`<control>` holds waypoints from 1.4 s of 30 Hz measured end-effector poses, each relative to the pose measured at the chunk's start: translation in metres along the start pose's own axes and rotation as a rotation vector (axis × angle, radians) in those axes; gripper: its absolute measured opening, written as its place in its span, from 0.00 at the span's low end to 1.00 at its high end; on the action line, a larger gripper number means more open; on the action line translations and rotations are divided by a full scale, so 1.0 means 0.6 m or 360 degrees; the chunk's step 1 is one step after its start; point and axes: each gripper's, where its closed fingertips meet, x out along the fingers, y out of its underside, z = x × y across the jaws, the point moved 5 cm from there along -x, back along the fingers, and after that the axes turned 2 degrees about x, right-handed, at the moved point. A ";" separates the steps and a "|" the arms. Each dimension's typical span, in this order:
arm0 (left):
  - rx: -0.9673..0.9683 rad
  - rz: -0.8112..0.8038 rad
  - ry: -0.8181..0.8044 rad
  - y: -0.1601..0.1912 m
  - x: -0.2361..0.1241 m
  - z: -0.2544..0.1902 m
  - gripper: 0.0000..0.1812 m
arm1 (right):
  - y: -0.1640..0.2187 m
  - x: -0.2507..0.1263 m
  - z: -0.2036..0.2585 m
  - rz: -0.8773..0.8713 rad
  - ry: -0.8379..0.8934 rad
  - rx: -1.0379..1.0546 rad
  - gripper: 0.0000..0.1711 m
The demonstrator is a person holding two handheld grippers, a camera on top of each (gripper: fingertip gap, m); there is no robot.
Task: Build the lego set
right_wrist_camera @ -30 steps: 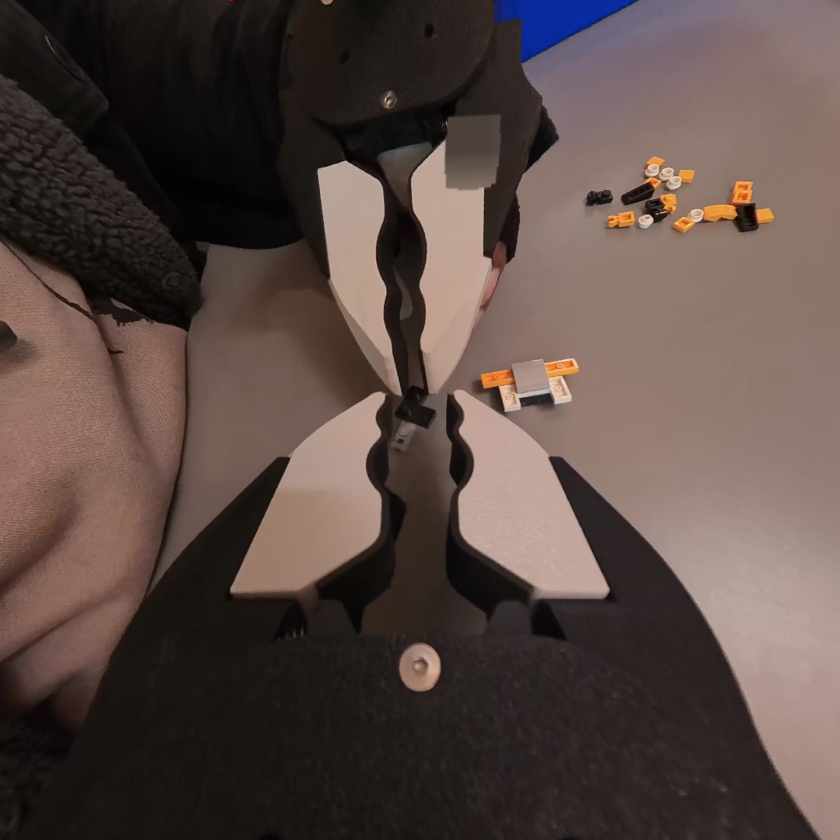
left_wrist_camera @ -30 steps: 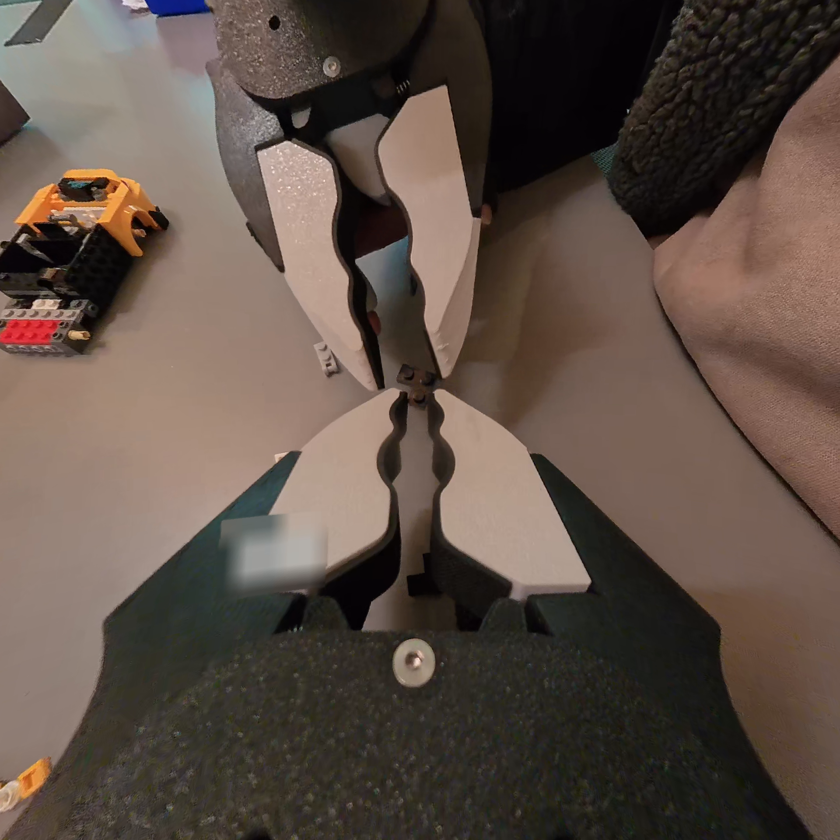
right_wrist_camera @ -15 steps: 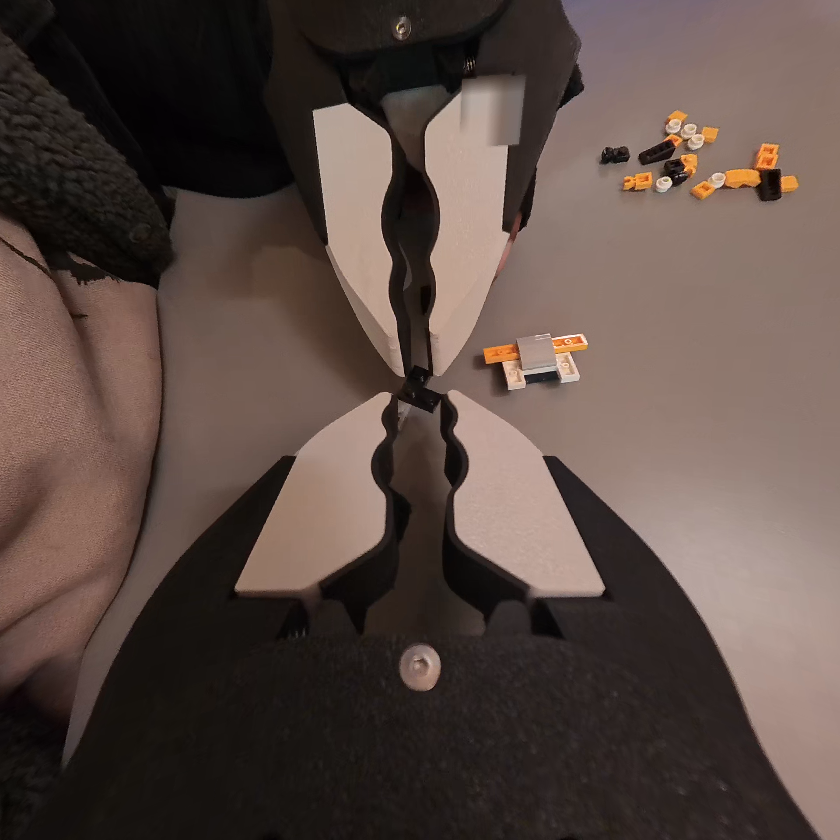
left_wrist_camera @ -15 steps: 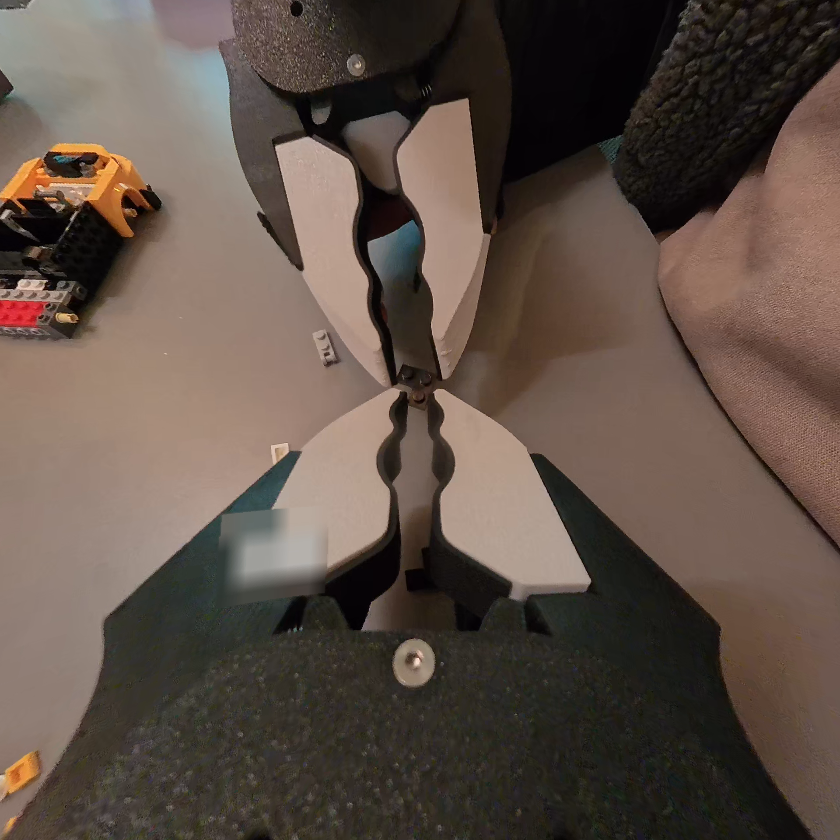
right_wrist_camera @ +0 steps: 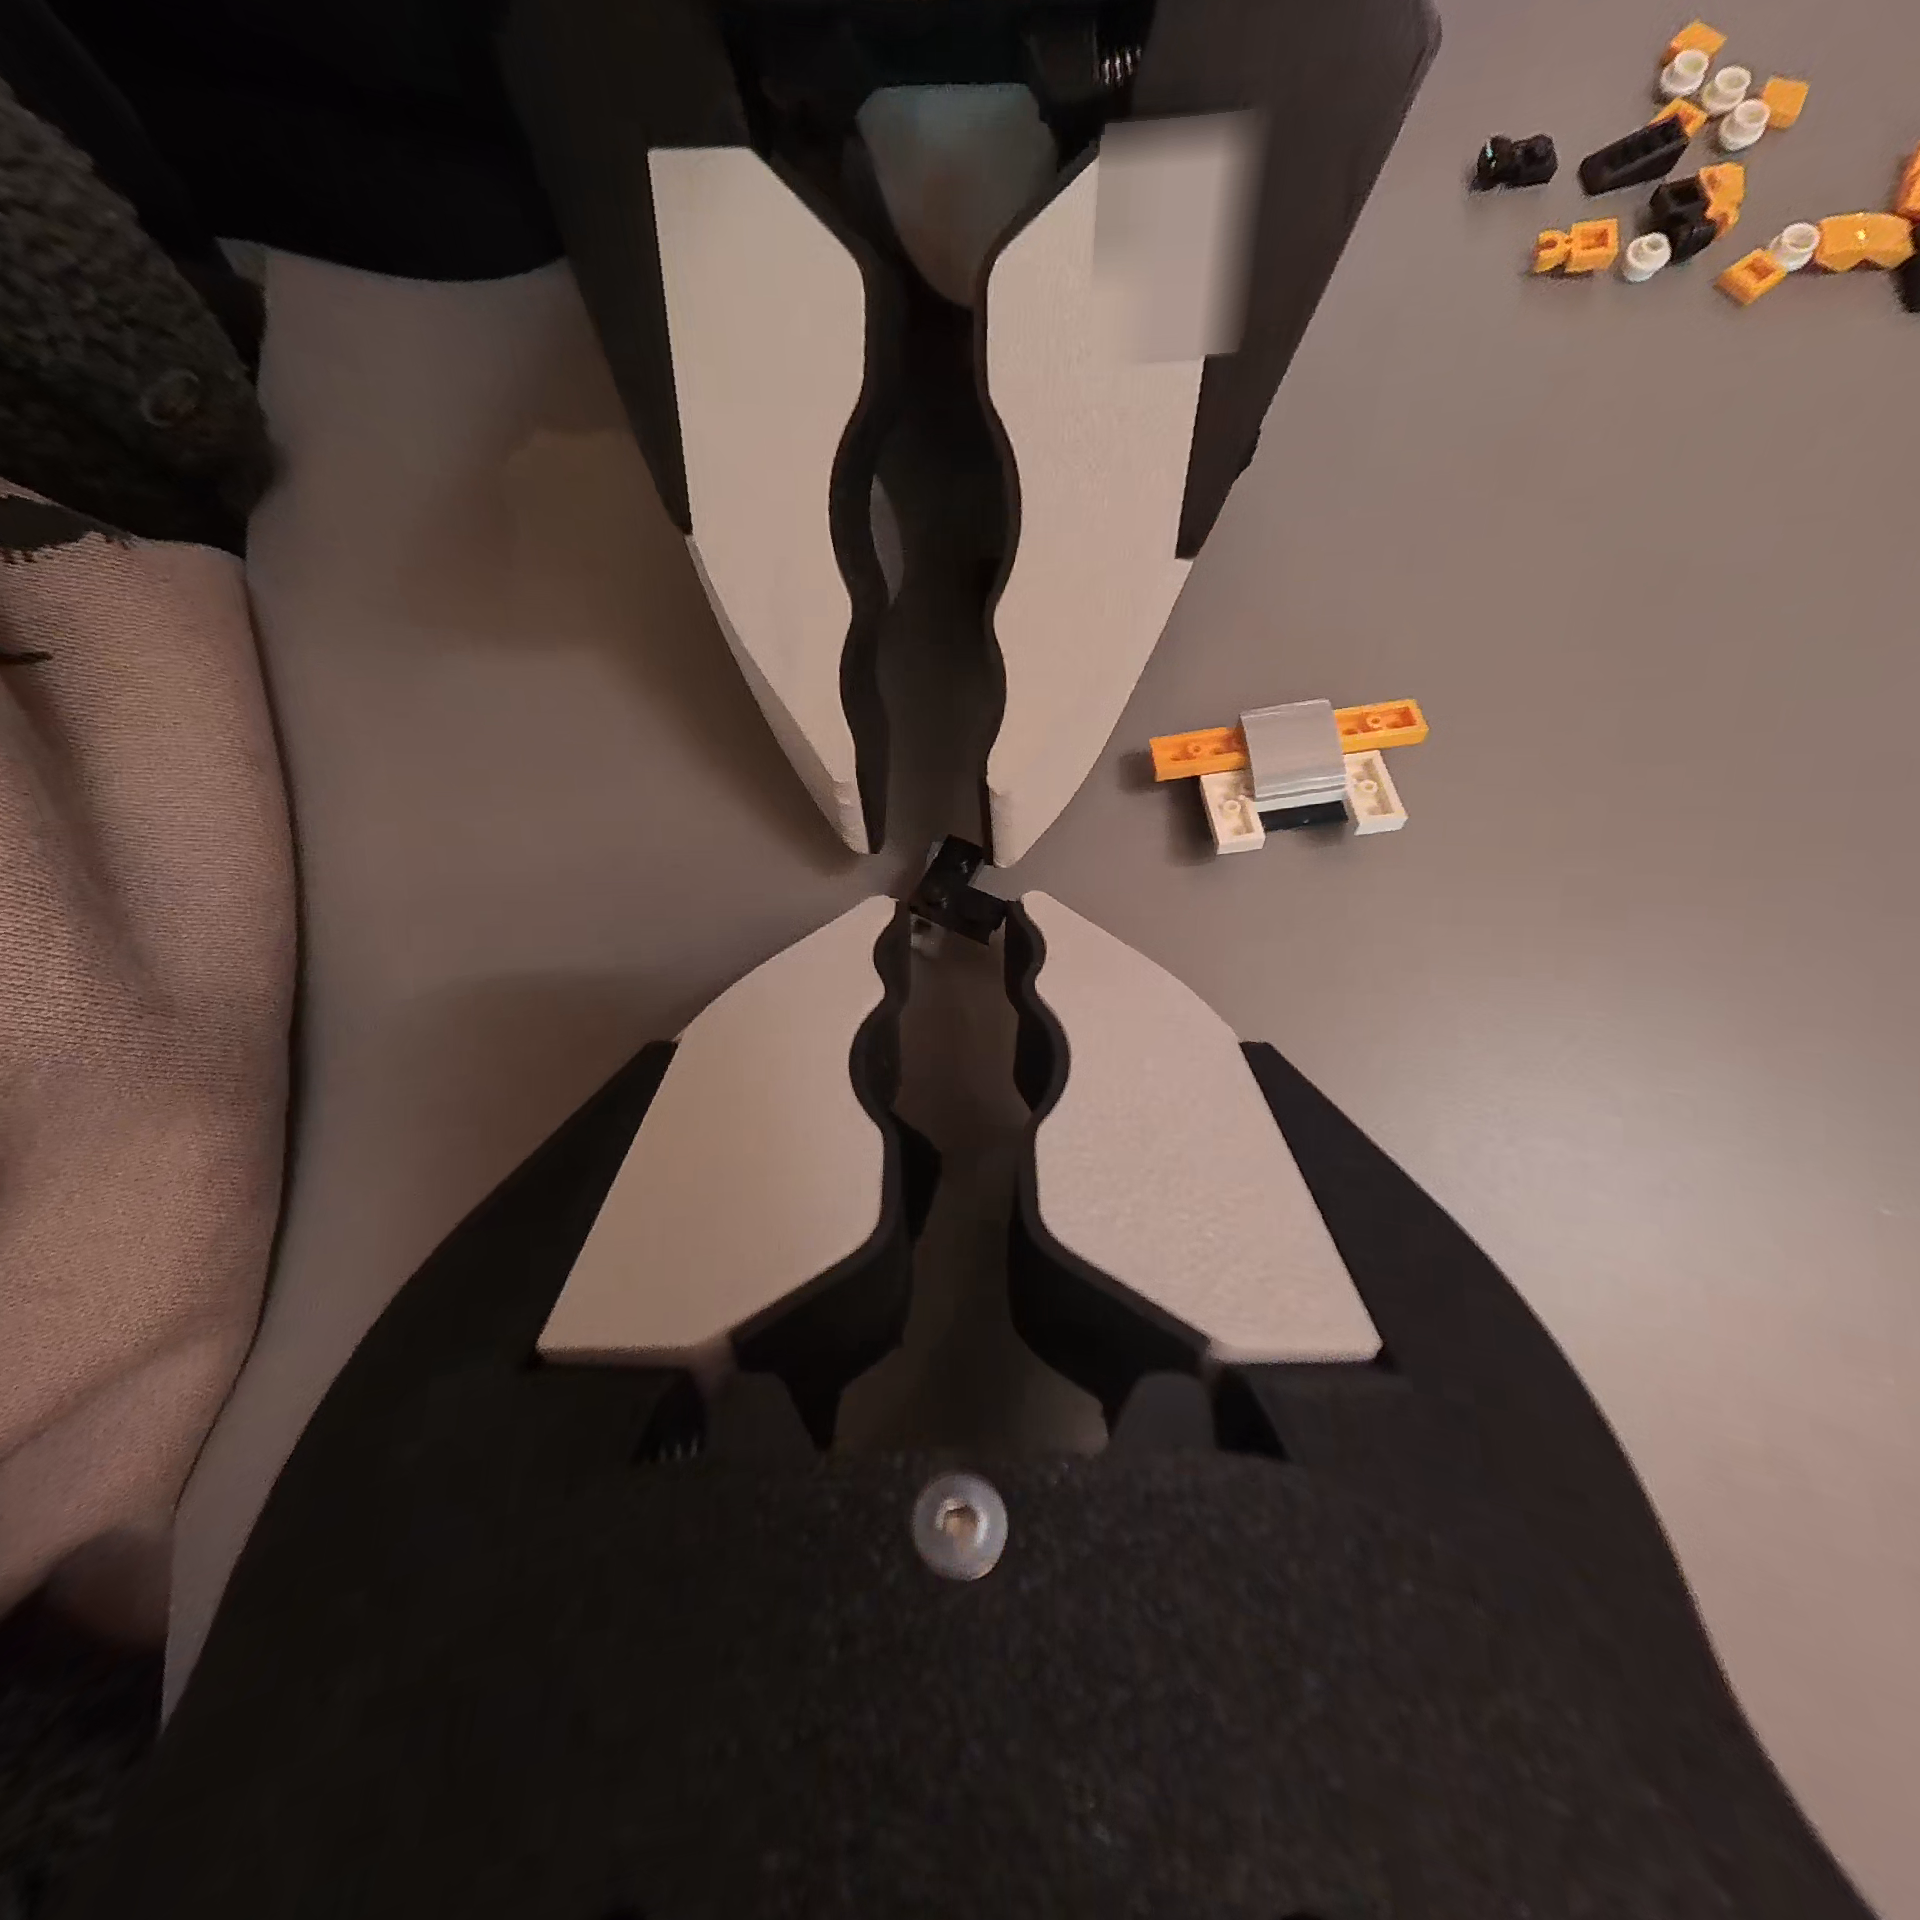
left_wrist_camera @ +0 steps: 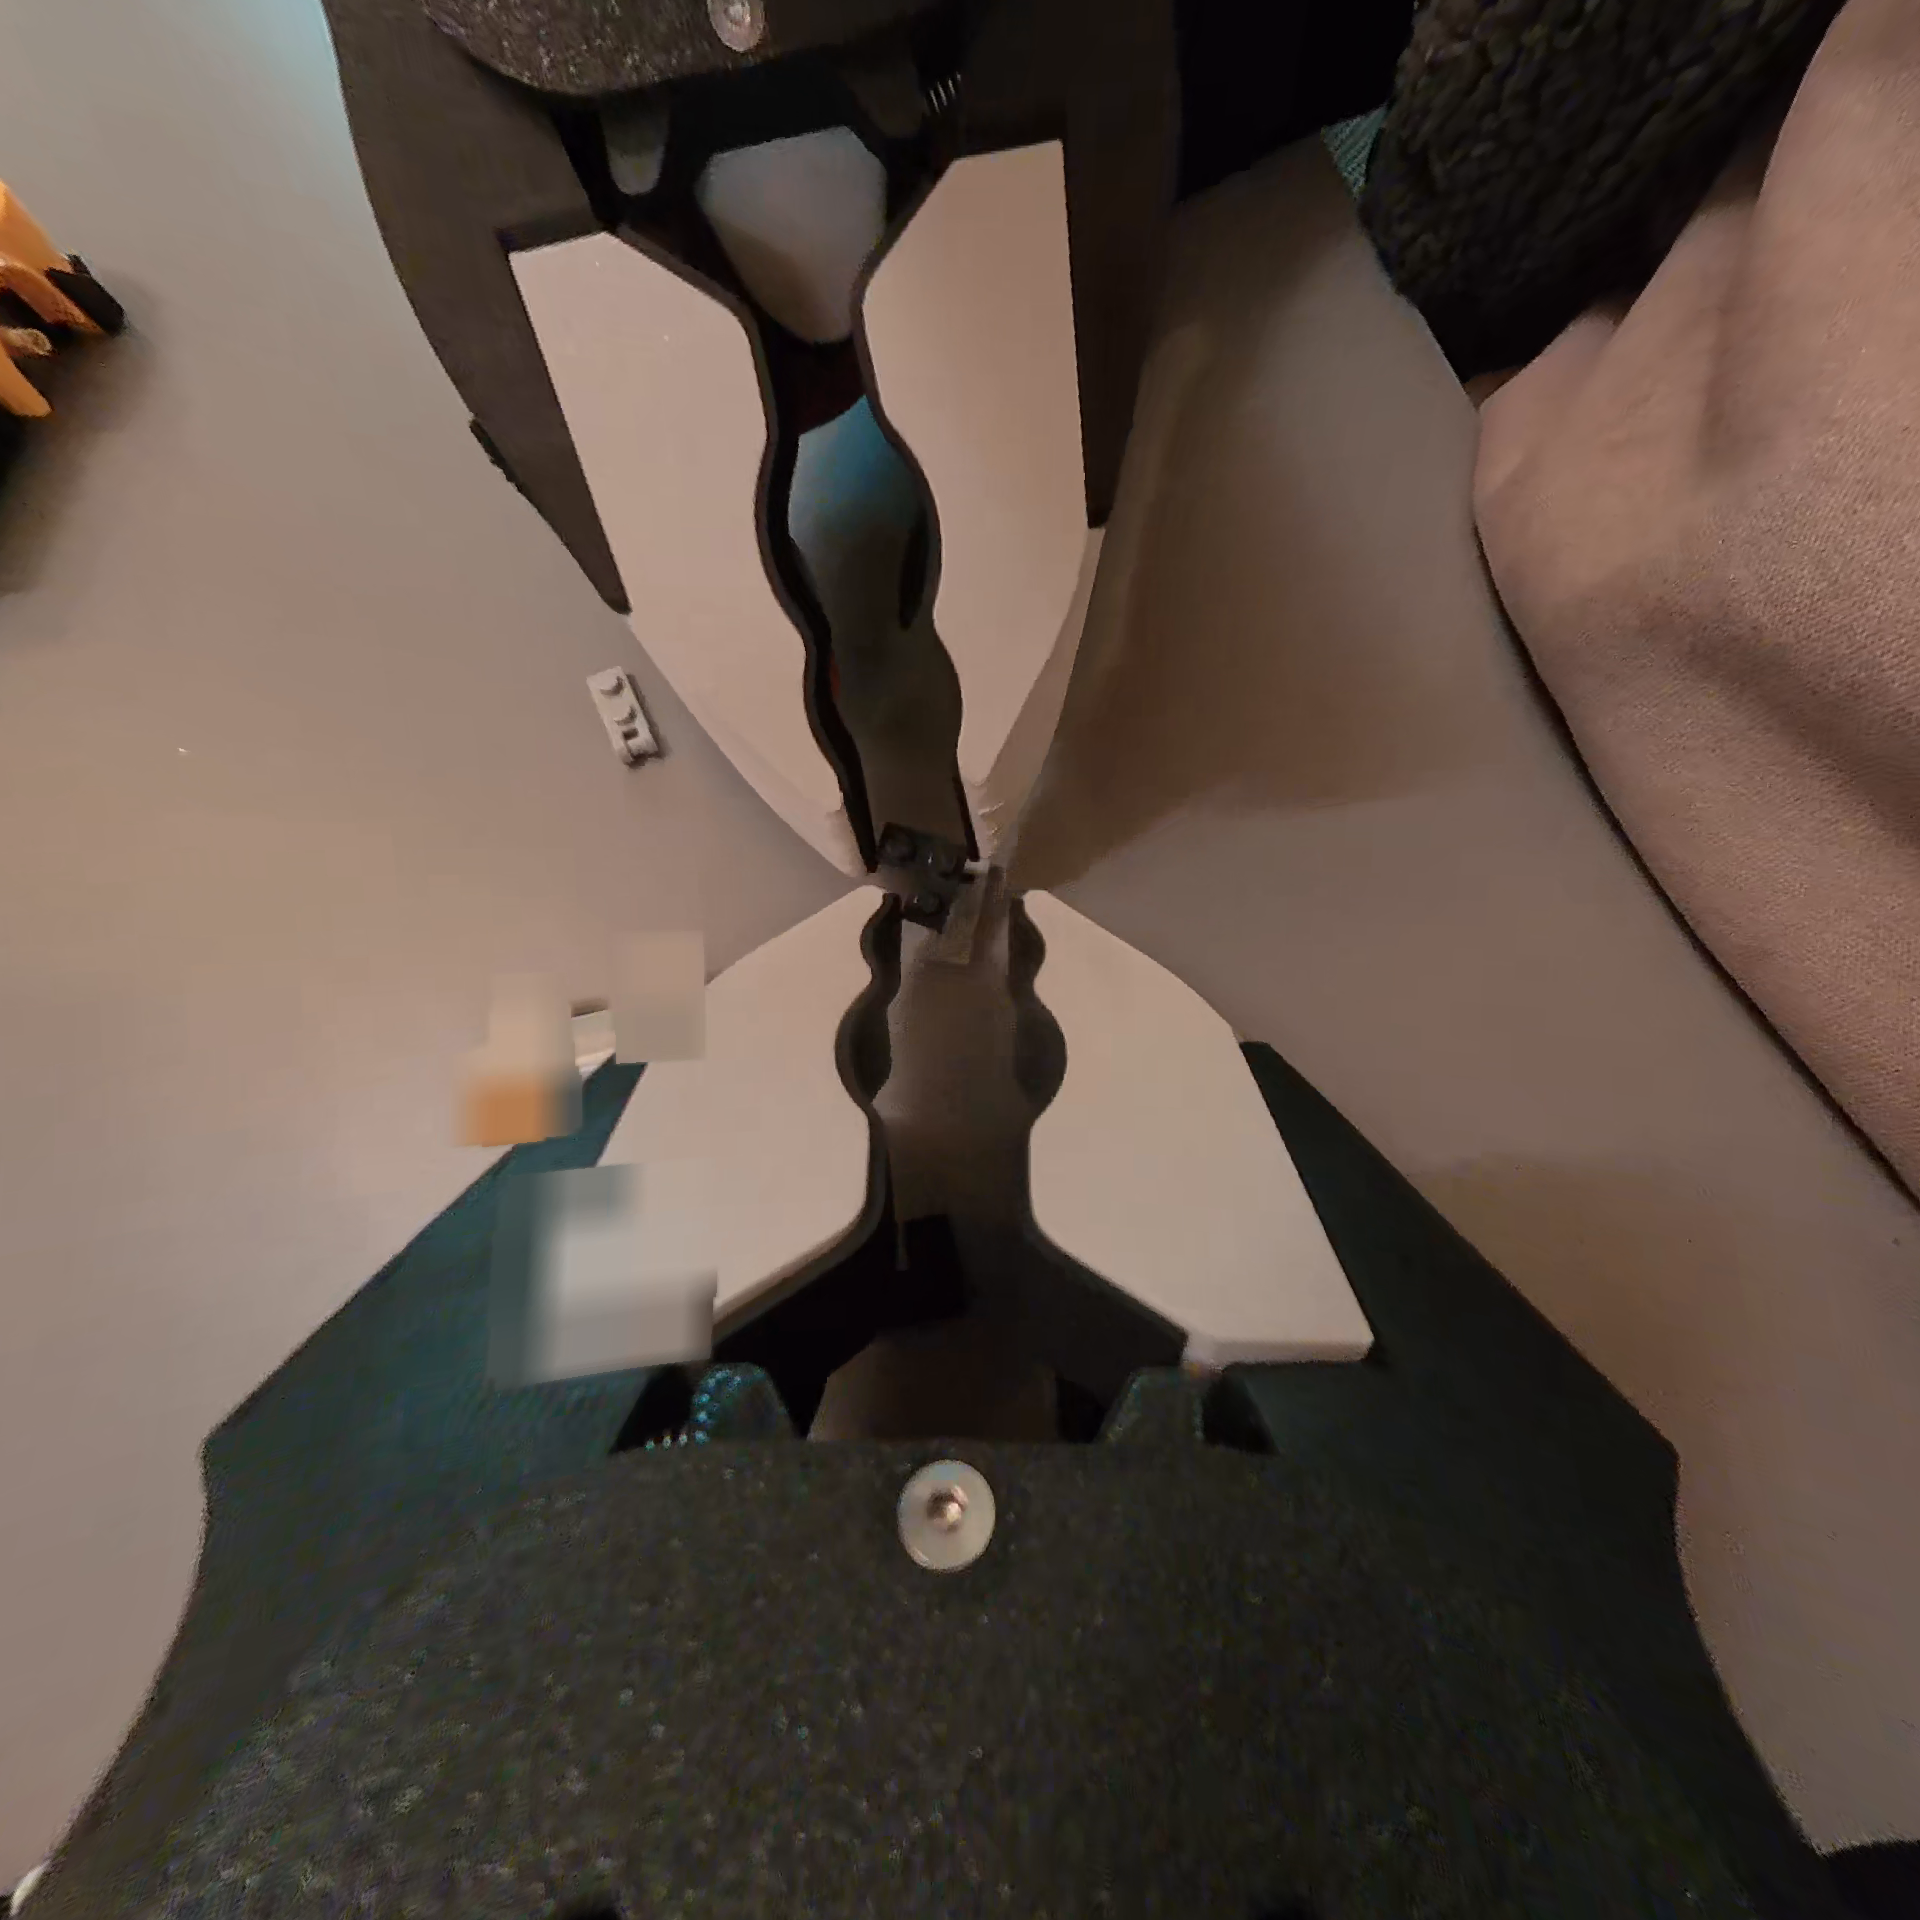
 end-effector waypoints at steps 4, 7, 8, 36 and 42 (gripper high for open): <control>0.0005 0.0020 -0.0017 0.001 0.001 0.002 0.07 | 0.000 0.004 0.002 0.0024 -0.0001 -0.0004 0.10; 0.0009 0.0037 -0.0027 0.003 0.001 0.003 0.04 | 0.001 0.008 0.004 0.0057 0.0010 -0.0026 0.10; 0.0008 0.0041 -0.0024 0.003 0.002 0.002 0.04 | 0.001 0.008 0.004 0.0062 0.0014 -0.0036 0.10; 0.0008 0.0054 -0.0015 0.005 0.006 0.002 0.06 | 0.001 0.015 0.003 0.0215 -0.0005 -0.0029 0.10; 0.0009 0.0047 -0.0018 0.004 0.008 0.002 0.05 | 0.001 0.015 0.003 0.0224 -0.0010 -0.0028 0.10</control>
